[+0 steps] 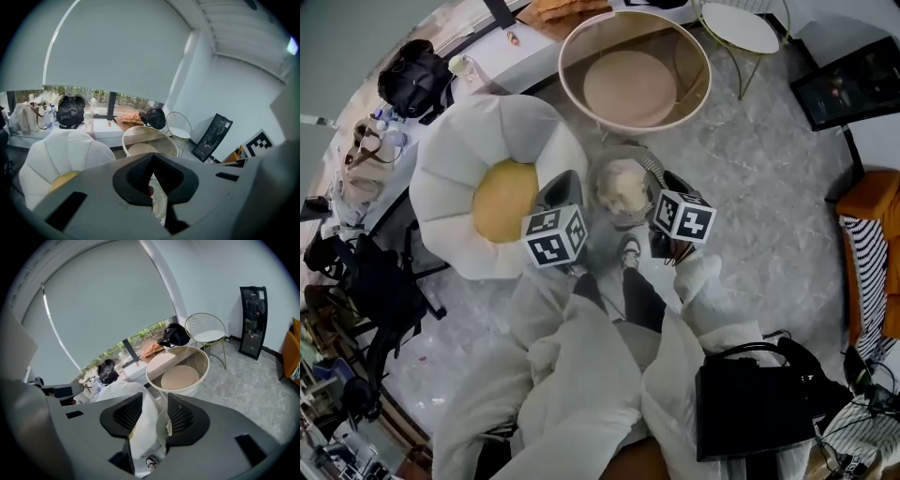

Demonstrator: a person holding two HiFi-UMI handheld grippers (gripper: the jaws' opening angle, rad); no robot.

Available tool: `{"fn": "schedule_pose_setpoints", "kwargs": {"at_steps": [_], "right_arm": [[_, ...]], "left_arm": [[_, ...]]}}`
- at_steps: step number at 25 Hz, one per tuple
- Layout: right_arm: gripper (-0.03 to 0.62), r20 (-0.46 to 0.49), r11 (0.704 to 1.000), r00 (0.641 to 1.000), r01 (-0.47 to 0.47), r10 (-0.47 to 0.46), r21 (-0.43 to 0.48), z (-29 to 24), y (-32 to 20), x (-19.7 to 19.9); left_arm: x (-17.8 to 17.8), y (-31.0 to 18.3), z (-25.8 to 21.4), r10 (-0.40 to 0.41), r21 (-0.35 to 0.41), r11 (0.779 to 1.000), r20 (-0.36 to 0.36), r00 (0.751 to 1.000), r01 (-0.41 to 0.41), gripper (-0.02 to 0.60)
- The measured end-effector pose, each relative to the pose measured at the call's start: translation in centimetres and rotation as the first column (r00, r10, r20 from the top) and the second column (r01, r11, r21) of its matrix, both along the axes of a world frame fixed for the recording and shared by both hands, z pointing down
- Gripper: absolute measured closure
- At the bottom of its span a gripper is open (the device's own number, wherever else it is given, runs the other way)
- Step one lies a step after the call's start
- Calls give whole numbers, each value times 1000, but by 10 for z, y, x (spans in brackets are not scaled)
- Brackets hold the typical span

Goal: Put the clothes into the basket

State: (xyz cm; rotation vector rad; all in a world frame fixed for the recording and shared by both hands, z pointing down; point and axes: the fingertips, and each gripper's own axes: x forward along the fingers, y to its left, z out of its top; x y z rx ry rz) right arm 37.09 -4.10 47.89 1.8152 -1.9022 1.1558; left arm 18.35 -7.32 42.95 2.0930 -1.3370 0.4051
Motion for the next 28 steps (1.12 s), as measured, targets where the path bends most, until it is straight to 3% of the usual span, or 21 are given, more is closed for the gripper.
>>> {"fn": "schedule_pose_setpoints", "kwargs": {"at_steps": [10, 19, 28], "right_arm": [[450, 8, 1000, 1000, -28, 28, 11, -2, 4, 4], [451, 24, 991, 996, -89, 87, 97, -30, 4, 16], [531, -23, 970, 984, -171, 177, 175, -71, 12, 49]], "left_arm": [[2, 4, -3, 2, 9, 1000, -5, 1000, -2, 575], [2, 9, -17, 5, 40, 999, -12, 1000, -4, 575], [15, 4, -55, 41, 121, 992, -33, 999, -36, 575]]}}
